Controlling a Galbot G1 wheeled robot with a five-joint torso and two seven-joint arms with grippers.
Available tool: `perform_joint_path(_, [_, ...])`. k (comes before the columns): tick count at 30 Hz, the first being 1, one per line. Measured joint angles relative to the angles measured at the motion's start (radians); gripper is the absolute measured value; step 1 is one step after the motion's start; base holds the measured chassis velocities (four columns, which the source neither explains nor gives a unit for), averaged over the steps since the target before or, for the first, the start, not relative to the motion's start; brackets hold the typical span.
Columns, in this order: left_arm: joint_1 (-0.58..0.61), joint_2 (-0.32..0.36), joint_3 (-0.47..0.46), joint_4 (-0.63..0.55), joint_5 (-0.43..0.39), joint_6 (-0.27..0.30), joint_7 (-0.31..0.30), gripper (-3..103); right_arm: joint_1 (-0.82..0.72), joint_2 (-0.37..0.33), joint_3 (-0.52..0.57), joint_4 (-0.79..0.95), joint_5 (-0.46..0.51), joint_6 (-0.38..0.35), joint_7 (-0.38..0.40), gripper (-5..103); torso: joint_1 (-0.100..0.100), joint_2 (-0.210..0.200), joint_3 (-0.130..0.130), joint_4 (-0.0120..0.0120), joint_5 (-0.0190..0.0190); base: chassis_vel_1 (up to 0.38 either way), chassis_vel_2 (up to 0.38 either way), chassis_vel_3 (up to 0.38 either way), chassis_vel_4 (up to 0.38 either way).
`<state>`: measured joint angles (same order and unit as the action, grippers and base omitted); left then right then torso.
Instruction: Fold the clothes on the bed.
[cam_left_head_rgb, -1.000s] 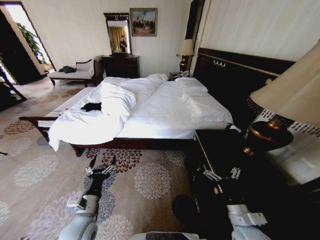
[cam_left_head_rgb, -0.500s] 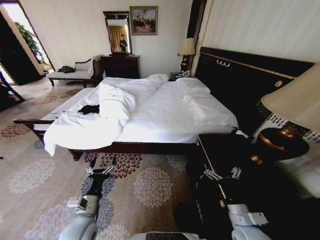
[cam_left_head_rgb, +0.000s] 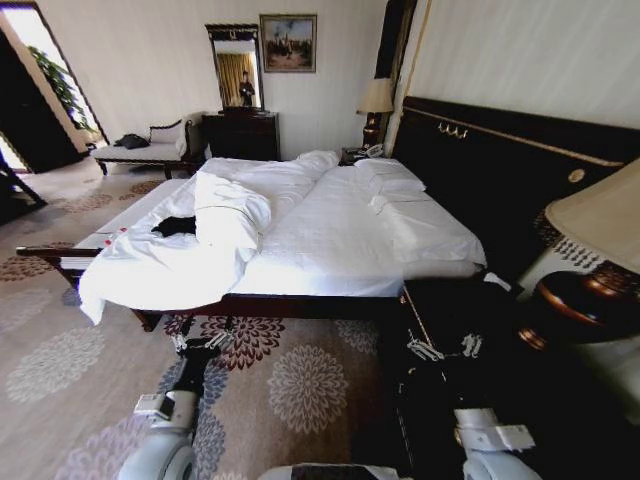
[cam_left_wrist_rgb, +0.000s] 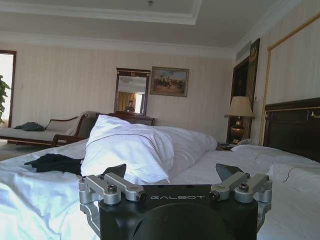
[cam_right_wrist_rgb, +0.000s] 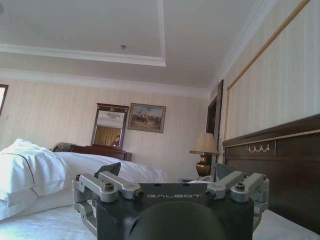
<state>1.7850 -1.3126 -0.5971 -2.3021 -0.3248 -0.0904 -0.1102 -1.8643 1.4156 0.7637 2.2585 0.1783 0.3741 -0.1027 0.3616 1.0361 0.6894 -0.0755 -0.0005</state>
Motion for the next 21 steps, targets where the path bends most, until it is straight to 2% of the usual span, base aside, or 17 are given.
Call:
perform_joint_path(11, [0.003,0.004,-0.005,-0.006,0.0,0.0,0.0,100,-0.004,0.0,0.001,0.003,-0.002,-0.001,0.002,100,0.0,0.0,0.0,0.0,-0.0001,-0.133,0.135,0.143,-0.134])
perform_joint_path(21, [0.0,0.004,-0.003,-0.001,0.0,0.0,0.001,100,-0.009,-0.001,0.002,0.005,-0.002,-0.001,-0.001,100,0.0,0.0,0.0,-0.0001,-0.0001,-0.201,0.188,0.201,-0.196])
